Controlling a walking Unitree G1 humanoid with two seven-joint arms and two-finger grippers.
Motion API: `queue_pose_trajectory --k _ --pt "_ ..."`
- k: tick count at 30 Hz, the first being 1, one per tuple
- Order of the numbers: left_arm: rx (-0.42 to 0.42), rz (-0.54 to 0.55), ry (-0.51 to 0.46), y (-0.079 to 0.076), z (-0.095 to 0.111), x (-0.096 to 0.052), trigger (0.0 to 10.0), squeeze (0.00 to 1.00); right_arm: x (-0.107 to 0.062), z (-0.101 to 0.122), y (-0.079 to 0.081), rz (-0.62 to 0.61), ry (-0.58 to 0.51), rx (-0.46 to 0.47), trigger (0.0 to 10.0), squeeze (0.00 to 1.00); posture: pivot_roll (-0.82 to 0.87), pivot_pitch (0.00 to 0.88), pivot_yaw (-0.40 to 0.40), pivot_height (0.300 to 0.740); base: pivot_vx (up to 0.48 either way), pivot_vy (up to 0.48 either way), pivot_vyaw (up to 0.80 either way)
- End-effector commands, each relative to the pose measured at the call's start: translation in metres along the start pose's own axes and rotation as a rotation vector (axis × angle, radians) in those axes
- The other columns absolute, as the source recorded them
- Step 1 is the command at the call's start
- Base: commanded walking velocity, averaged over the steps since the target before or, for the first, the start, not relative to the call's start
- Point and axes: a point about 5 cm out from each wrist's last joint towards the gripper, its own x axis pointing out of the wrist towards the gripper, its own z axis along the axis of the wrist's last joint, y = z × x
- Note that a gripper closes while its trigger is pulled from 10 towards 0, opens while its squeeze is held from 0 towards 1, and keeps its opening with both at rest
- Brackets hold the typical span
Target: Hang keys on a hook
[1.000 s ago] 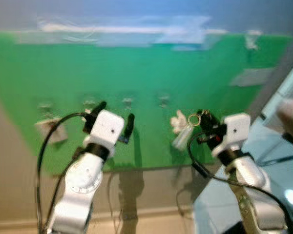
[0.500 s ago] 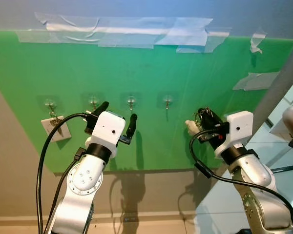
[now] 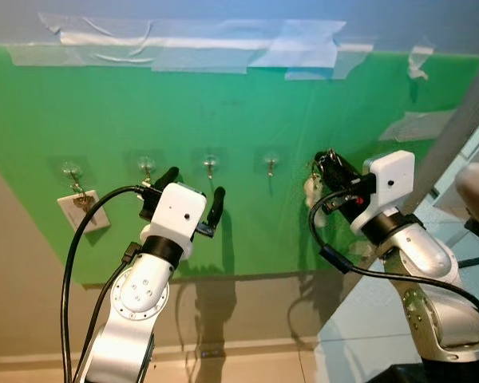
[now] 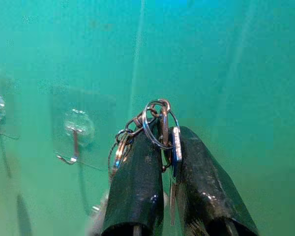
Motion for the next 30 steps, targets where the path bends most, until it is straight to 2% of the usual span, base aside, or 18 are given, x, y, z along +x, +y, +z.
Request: queue_pose_trajectory --k 1,18,30 --pt "-0.001 -0.002 0.023 -0.002 -0.002 0.0 10.0 0.0 -0.001 0.004 0.001 0.016 -0.004 0.001 0.0 0.0 -0.03 0.0 -0.063 0.74 0.0 0.0 0.0" --pt "0.007 -0.018 0.015 -0.005 -0.001 0.001 10.0 0.0 0.007 0.004 0.022 0.107 0.01 0.021 0.0 0.0 -0.04 0.0 -0.063 0.74 0.0 0.0 0.0" --pt "0.02 -0.021 0.002 -0.005 0.001 0.003 10.0 0.0 0.02 -0.025 0.043 0.179 0.078 0.025 0.0 0.0 -0.03 0.0 -0.065 0.74 0.0 0.0 0.0"
